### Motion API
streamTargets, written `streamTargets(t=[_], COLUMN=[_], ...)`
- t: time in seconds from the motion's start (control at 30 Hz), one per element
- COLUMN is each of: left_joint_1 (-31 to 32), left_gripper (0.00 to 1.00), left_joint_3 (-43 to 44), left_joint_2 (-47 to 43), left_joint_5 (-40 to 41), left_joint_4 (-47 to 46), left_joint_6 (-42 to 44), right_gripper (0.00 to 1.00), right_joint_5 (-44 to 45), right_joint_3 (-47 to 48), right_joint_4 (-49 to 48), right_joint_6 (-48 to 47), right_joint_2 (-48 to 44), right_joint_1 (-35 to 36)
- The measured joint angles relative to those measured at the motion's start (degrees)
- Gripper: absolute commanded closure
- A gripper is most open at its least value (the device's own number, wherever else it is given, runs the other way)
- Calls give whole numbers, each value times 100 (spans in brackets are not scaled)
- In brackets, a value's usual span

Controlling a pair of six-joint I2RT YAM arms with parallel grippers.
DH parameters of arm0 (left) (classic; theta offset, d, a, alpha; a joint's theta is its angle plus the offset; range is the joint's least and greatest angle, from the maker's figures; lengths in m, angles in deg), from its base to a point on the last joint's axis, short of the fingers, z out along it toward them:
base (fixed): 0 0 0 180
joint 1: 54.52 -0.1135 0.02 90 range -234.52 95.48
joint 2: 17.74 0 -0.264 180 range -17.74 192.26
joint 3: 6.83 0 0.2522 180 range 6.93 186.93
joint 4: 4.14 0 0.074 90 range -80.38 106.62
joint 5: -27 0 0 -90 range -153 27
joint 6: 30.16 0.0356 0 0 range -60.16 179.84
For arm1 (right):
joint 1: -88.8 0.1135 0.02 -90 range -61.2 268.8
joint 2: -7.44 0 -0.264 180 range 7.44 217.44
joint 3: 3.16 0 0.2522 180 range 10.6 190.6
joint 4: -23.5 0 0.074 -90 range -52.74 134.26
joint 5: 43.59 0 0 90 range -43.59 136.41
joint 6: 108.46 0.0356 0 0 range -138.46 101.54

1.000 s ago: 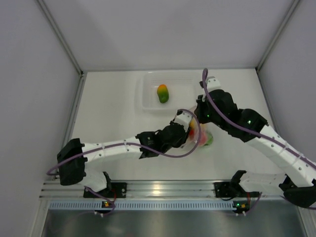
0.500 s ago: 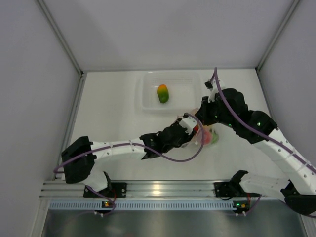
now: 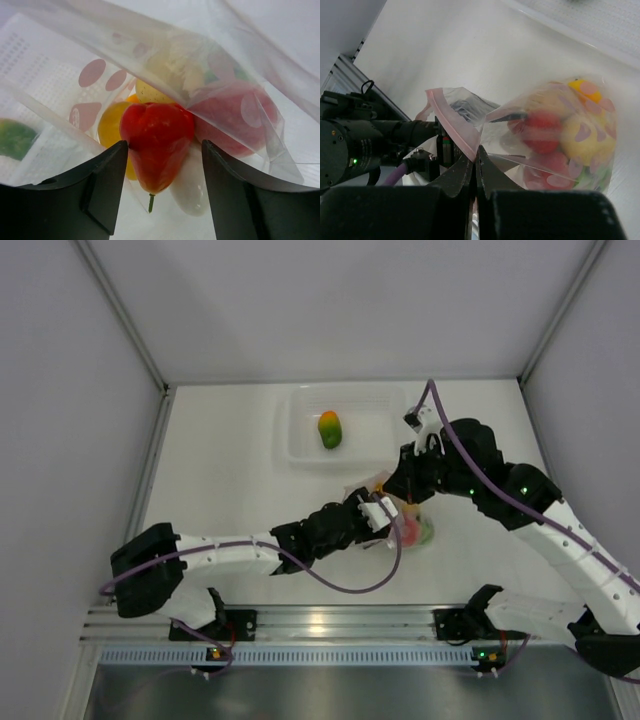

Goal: Open the zip-top bag and remove the fake food
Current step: Pick up the fake fruit from the zipper food storage bag.

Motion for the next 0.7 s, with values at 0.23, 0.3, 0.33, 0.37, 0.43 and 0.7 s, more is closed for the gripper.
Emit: streamTargets(t=[0.23, 0.3, 0.33, 0.37, 0.43, 0.7], left_joint_1=[-72, -127, -149, -170, -197, -221], left_gripper=[24, 26, 26, 26, 27, 23], left_joint_3=[-240, -240, -240, -240, -240, -240], left_joint_2=[-203, -203, -203, -205, -208, -251], left_joint_5=[-295, -404, -468, -525, -623, -782], left_joint_4=[-466, -531, -551, -560, -542, -35], left_joint_6=[245, 258, 260, 260, 256, 254], right_gripper=[100, 100, 100, 100, 100, 100], right_joint_5=[-612, -686, -706, -710, -702, -656], right_joint_3=[2, 7, 11, 11, 15, 44], right_joint_4=[-7, -4, -4, 2, 39, 129], right_joint_6=[-59, -74, -90, -96, -101, -98], right_joint_2=[-28, -52, -66, -76, -90, -179], right_joint_1=[-7, -17, -24, -24, -24, -24])
